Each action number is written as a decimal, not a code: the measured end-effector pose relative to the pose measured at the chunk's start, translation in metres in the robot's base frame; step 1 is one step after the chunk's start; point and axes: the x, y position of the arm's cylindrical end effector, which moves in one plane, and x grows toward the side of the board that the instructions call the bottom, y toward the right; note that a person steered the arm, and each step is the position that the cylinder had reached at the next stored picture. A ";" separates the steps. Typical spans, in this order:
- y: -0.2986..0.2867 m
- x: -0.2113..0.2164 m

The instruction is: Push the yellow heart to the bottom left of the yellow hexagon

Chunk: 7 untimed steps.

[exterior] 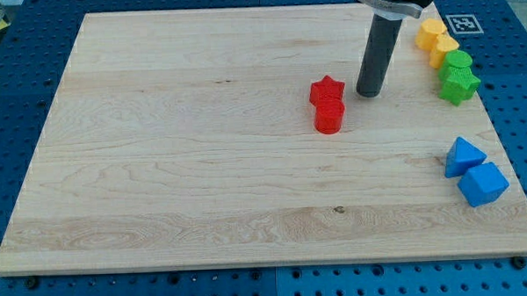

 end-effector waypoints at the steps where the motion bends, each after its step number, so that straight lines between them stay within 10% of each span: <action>1: 0.000 0.000; 7: 0.062 0.037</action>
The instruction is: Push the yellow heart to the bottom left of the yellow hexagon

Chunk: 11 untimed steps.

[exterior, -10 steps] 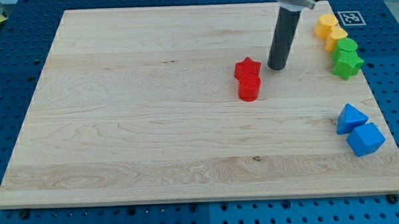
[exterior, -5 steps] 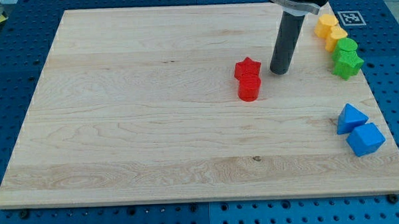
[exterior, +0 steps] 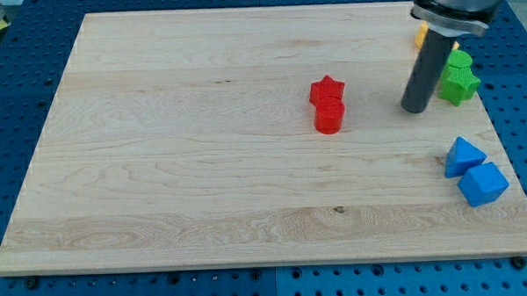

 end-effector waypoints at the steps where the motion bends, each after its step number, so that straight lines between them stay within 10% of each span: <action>1: 0.025 0.001; 6: 0.138 0.016; 9: 0.138 -0.124; 11: 0.122 -0.118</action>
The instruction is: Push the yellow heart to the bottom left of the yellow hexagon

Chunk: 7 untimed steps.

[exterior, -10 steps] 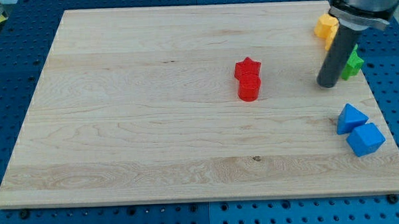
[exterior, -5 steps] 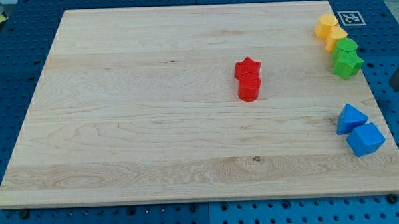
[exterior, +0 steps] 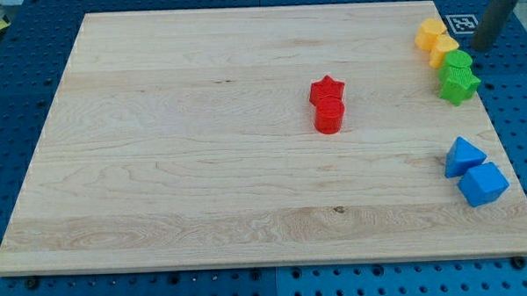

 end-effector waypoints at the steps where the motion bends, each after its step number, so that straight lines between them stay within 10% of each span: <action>1: -0.023 0.005; 7: -0.119 0.012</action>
